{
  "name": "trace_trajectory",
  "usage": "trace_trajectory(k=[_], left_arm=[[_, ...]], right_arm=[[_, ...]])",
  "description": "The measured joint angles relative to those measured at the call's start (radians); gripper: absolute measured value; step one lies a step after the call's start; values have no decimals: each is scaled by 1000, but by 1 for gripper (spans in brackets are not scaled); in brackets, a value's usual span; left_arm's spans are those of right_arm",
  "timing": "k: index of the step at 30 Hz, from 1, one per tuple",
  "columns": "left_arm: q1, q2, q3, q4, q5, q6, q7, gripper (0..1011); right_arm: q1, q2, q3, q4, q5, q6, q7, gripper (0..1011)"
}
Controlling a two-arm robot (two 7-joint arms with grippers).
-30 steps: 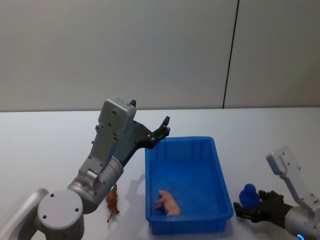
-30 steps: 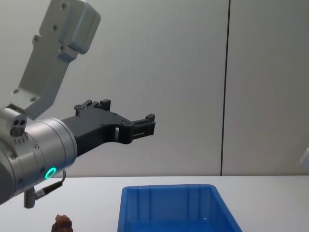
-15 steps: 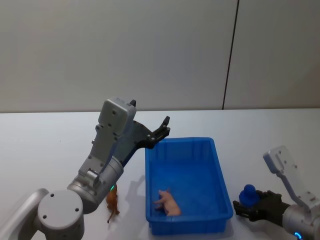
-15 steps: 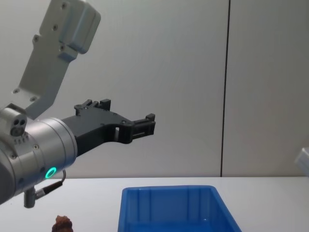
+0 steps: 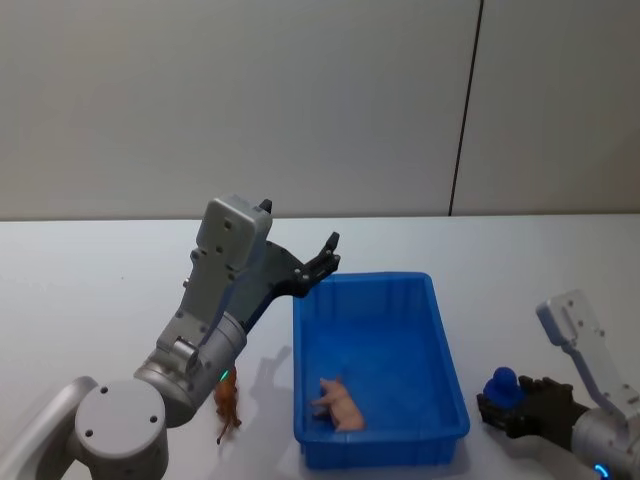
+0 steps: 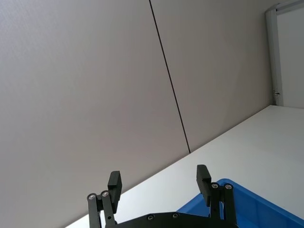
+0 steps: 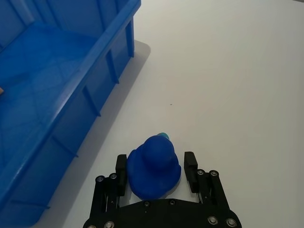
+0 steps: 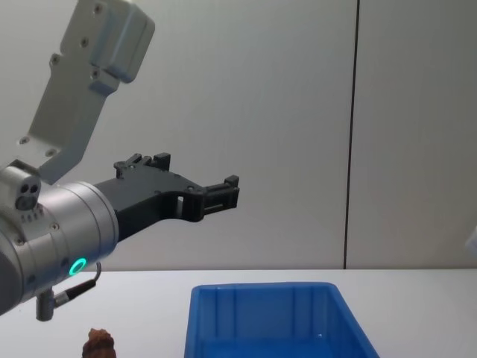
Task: Pick up the two dolls from the table and place them into the box.
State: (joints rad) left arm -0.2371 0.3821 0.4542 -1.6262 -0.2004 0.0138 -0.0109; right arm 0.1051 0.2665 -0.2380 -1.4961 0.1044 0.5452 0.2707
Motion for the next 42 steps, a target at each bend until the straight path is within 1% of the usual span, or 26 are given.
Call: trace_trajectory(k=[16,32,37,42], left_arm=[[0,0,0,0,0,0,0,1001],[0,0,0,0,0,0,0,1001],[0,0,0,0,0,0,0,1001],[0,0,0,0,0,0,0,1001]], right_arm=[[-9,4,8,-10,8,-10,-29,605],[-10,5,10,-16,9,-14,-33,503],[-13,6,11,-24,9,-30,-39,475],[-15,9,14,-44,5,-58,-50,443]])
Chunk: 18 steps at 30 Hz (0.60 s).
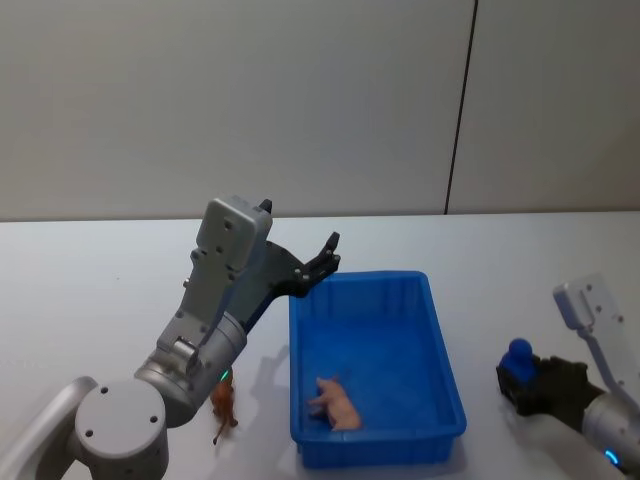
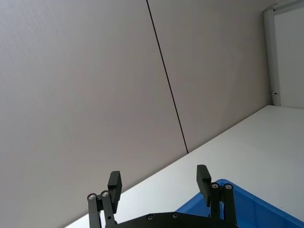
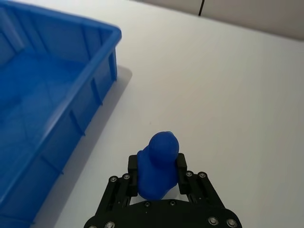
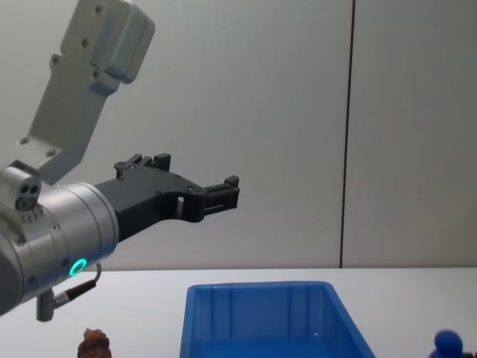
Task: Pick up the two dolls from the table and place them into the box.
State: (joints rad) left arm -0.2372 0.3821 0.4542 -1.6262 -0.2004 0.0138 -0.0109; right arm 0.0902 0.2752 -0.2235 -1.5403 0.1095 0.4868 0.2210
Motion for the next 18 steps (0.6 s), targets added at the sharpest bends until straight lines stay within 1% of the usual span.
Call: trace_trajectory(k=[10,13,18], left_arm=[[0,0,0,0,0,0,0,1001],[0,0,0,0,0,0,0,1001],[0,0,0,0,0,0,0,1001]], right_arm=[[6,3,6,-61,-12,-55,-8,386],[16,1,6,-91,-19,-74,1,369],[28,-4,2,-117,-26,-91,20,345]])
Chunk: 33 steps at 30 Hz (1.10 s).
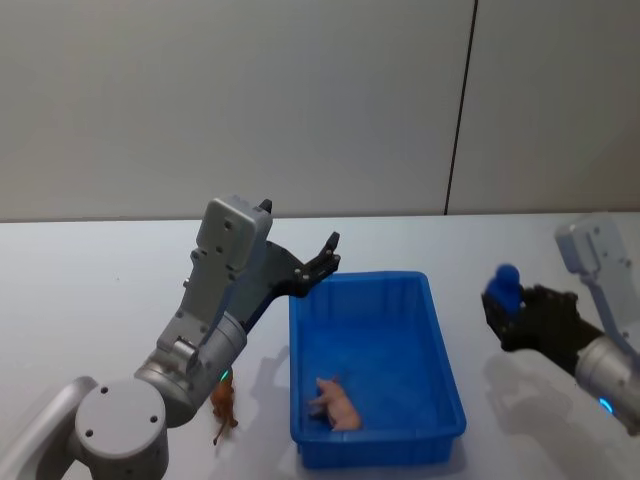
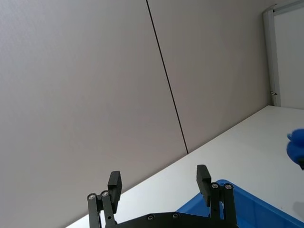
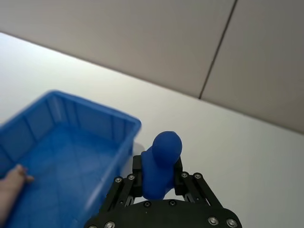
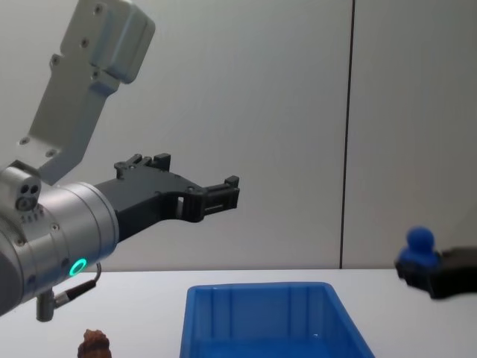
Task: Pick up the two dolls from the table and place them into the box.
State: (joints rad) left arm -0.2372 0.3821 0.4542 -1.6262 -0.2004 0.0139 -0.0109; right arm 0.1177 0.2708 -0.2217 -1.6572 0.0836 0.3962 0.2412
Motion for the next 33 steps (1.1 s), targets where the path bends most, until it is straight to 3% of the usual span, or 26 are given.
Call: trace_trajectory(k=[12,24,32,33], left_arm=[[0,0,0,0,0,0,0,1001],[0,0,0,0,0,0,0,1001],[0,0,0,0,0,0,0,1001],[0,0,0,0,0,0,0,1001]], right_arm=[[41,-29,-30,-44,-19,-8,93,286],[63,-50,-57,-21,-34,79,148,267],[84,-68,-74,35,-53,149,169,270],[87,-70,-77,46,-56,159,172,309]])
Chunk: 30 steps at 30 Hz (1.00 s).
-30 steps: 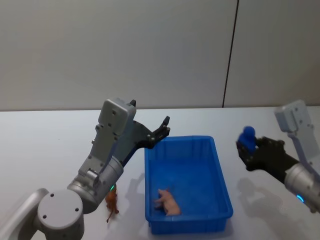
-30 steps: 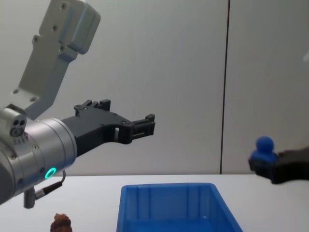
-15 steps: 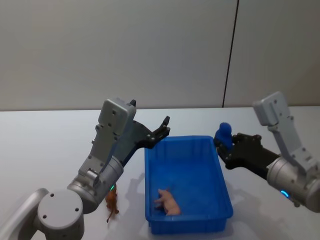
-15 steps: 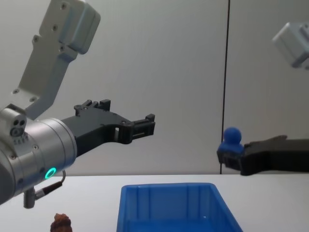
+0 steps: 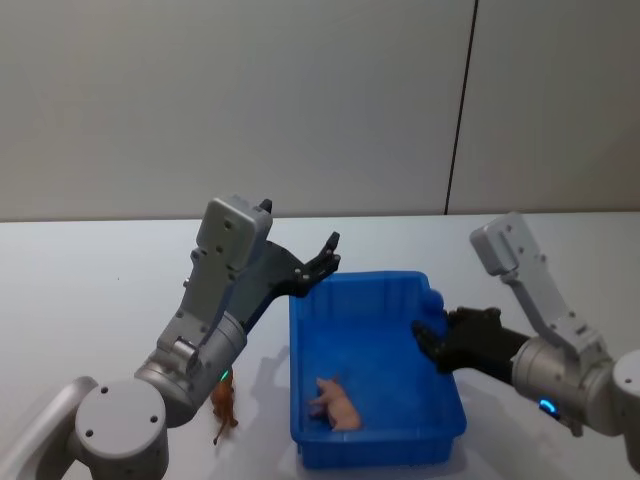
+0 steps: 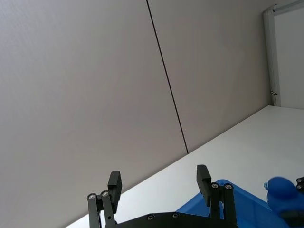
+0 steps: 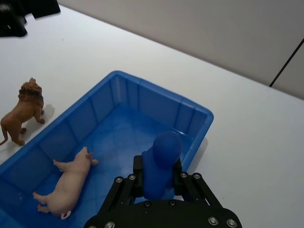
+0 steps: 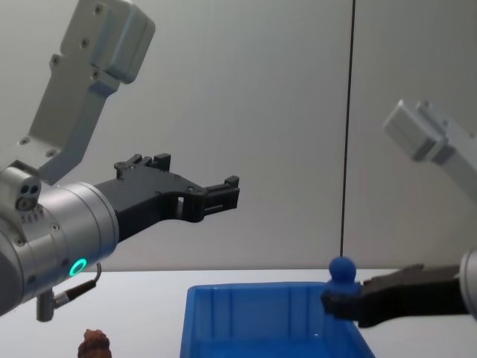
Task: Pick up the two dolls from the table and place them into the box.
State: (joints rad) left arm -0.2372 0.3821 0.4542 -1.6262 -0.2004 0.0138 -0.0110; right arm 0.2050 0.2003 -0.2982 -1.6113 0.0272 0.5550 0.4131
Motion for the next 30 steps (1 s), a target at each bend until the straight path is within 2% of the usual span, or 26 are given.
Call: trace_trajectory(k=[7,9,10,13,15,17,18,19,23,30], left_arm=[[0,0,0,0,0,0,0,1001],[0,0,0,0,0,0,0,1001],[0,0,0,0,0,0,0,1001],[0,0,0,0,0,0,0,1001],[0,0,0,0,0,0,0,1001],[0,0,0,0,0,0,0,1001],[0,0,0,0,0,0,0,1001],[0,0,0,0,0,0,0,1001],[0,0,0,0,0,0,0,1001],[0,0,0,0,0,0,0,1001]], right_arm=[[11,-9,-8,30,-9,27,7,496],[13,-11,-11,38,-12,35,9,600],[14,-12,-11,40,-13,36,9,600],[18,-15,-13,50,-16,46,11,721],[19,-16,-14,53,-17,48,12,741],[20,-16,-15,56,-18,50,13,796],[20,-17,-16,57,-18,51,13,854],[21,-17,-16,57,-18,52,13,854],[20,-16,-15,54,-16,43,12,980],[16,-9,-6,29,-2,11,4,1001]])
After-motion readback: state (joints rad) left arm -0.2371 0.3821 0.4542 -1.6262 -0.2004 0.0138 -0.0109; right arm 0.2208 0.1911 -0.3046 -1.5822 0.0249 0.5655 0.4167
